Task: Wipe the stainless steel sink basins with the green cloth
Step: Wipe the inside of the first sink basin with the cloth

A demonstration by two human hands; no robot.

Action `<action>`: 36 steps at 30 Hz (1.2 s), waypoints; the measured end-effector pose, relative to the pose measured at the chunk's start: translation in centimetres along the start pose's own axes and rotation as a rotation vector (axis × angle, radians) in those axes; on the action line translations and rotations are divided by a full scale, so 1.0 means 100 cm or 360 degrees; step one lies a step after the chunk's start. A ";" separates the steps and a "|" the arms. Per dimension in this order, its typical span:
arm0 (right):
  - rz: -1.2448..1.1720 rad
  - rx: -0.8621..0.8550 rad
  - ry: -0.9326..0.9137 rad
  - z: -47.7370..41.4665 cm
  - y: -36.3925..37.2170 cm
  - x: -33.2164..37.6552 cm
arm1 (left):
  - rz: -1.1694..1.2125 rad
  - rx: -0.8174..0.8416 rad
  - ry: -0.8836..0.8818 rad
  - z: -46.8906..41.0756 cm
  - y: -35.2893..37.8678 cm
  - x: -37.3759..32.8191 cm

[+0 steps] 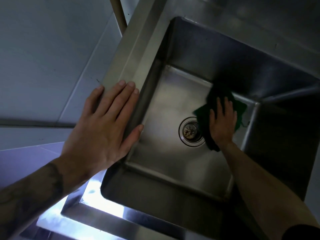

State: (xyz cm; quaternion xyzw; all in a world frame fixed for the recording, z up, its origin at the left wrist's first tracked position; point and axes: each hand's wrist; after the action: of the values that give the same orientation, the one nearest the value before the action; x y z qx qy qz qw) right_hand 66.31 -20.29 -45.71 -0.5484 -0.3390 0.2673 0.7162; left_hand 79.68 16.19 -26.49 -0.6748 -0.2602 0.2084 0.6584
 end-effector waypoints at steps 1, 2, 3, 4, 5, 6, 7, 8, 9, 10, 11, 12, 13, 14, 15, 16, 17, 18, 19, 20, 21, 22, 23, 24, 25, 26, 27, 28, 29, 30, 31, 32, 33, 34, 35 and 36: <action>-0.0027 -0.0022 0.0155 0.002 -0.005 -0.010 | -0.0006 0.0007 -0.0002 0.000 0.000 0.000; -0.0049 -0.0032 0.0309 0.004 -0.008 -0.014 | -0.0006 0.0013 -0.0003 0.001 0.001 0.000; -0.0070 -0.0043 0.0441 0.003 -0.008 -0.011 | -0.0002 0.0014 -0.0001 0.001 0.002 0.000; -0.0082 -0.0060 0.0542 0.001 -0.006 0.000 | 0.0001 0.0011 0.0004 0.000 0.003 0.001; -0.0087 -0.0071 0.0603 -0.002 -0.004 0.016 | 0.0003 0.0004 0.0009 0.000 0.004 0.001; -0.0095 -0.0069 0.0602 -0.006 -0.001 0.035 | 0.0003 -0.0004 0.0010 0.000 0.004 0.002; -0.0101 -0.0054 0.0521 -0.009 0.003 0.054 | 0.0006 -0.0009 0.0007 0.000 0.005 0.002; -0.0087 -0.0031 0.0373 -0.011 0.009 0.071 | 0.0013 -0.0012 0.0006 0.000 0.006 0.002; -0.0060 -0.0003 0.0198 -0.011 0.014 0.082 | 0.0019 -0.0016 0.0009 0.000 0.006 0.002; -0.0043 0.0024 0.0043 -0.012 0.016 0.086 | 0.0016 -0.0018 0.0010 0.000 0.006 0.002; -0.0049 0.0048 -0.0077 -0.014 0.016 0.083 | 0.0009 -0.0017 0.0004 0.000 0.006 0.002; -0.0054 0.0065 -0.0170 -0.015 0.014 0.073 | 0.0009 -0.0017 -0.0003 0.000 0.006 0.001; -0.0039 0.0073 -0.0211 -0.015 0.010 0.058 | 0.0014 -0.0021 -0.0007 0.000 0.007 0.001; -0.0026 0.0073 -0.0167 -0.014 0.006 0.040 | 0.0016 -0.0028 -0.0011 0.001 0.006 0.001; -0.0037 0.0062 -0.0052 -0.013 0.002 0.020 | 0.0017 -0.0036 -0.0013 0.001 0.007 0.001; -0.0060 0.0057 0.0084 -0.011 -0.005 0.000 | 0.0017 -0.0041 -0.0014 0.000 0.007 0.001; -0.0066 0.0058 0.0188 -0.008 -0.012 -0.018 | 0.0020 -0.0042 -0.0010 0.001 0.008 0.001; -0.0058 0.0057 0.0235 -0.004 -0.017 -0.031 | 0.0026 -0.0042 -0.0009 0.001 0.008 0.001; -0.0046 0.0057 0.0253 -0.002 -0.019 -0.038 | 0.0026 -0.0038 -0.0013 0.002 0.008 0.001; -0.0047 0.0051 0.0303 -0.003 -0.018 -0.038 | 0.0020 -0.0030 -0.0015 0.001 0.007 0.001; -0.0066 0.0029 0.0407 -0.005 -0.015 -0.028 | 0.0014 -0.0020 -0.0011 0.001 0.007 0.001; -0.0099 0.0002 0.0532 -0.009 -0.011 -0.011 | 0.0012 -0.0009 -0.0008 0.001 0.007 0.000; -0.0128 -0.0017 0.0624 -0.012 -0.006 0.009 | 0.0016 -0.0001 -0.0010 0.001 0.006 0.001; -0.0137 -0.0026 0.0645 -0.014 -0.001 0.029 | 0.0019 0.0003 -0.0011 0.001 0.006 0.001; -0.0135 -0.0032 0.0603 -0.015 0.004 0.049 | 0.0015 0.0006 -0.0009 0.001 0.005 0.001; -0.0138 -0.0033 0.0536 -0.017 0.009 0.068 | 0.0007 0.0010 -0.0008 0.001 0.005 0.001; -0.0149 -0.0030 0.0476 -0.019 0.013 0.086 | 0.0005 0.0016 -0.0010 0.001 0.005 0.001; -0.0169 -0.0019 0.0431 -0.021 0.017 0.102 | 0.0010 0.0018 -0.0013 0.001 0.005 0.000; -0.0189 -0.0002 0.0382 -0.023 0.020 0.116 | 0.0017 0.0016 -0.0012 0.001 0.005 -0.001; -0.0197 0.0028 0.0307 -0.024 0.022 0.126 | 0.0023 0.0014 -0.0010 0.001 0.005 -0.001; -0.0197 0.0070 0.0189 -0.024 0.024 0.130 | 0.0030 0.0016 -0.0013 0.001 0.005 0.000; -0.0198 0.0106 0.0037 -0.023 0.023 0.127 | 0.0039 0.0019 -0.0013 0.001 0.006 0.001; -0.0204 0.0127 -0.0127 -0.022 0.020 0.116 | 0.0057 0.0019 -0.0006 0.001 0.006 0.002; -0.0198 0.0125 -0.0277 -0.021 0.016 0.100 | 0.0075 0.0014 0.0002 0.001 0.006 0.002; -0.0188 0.0102 -0.0360 -0.020 0.013 0.085 | 0.0090 0.0006 0.0002 0.001 0.005 0.003; -0.0185 0.0068 -0.0337 -0.019 0.011 0.075 | 0.0108 -0.0002 -0.0004 0.001 0.004 0.003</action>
State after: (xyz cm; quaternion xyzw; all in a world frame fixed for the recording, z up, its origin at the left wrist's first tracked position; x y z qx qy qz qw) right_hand 72.44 -15.48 -45.64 -0.4812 -0.4381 0.2889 0.7021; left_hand 79.88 16.47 -26.89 -0.6835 -0.2380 0.2313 0.6502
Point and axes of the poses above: each hand's wrist, its own z-axis away from the middle knuckle, its own y-axis out of the palm, x = y × z, and after that the axes turned 4 degrees about x, right-handed
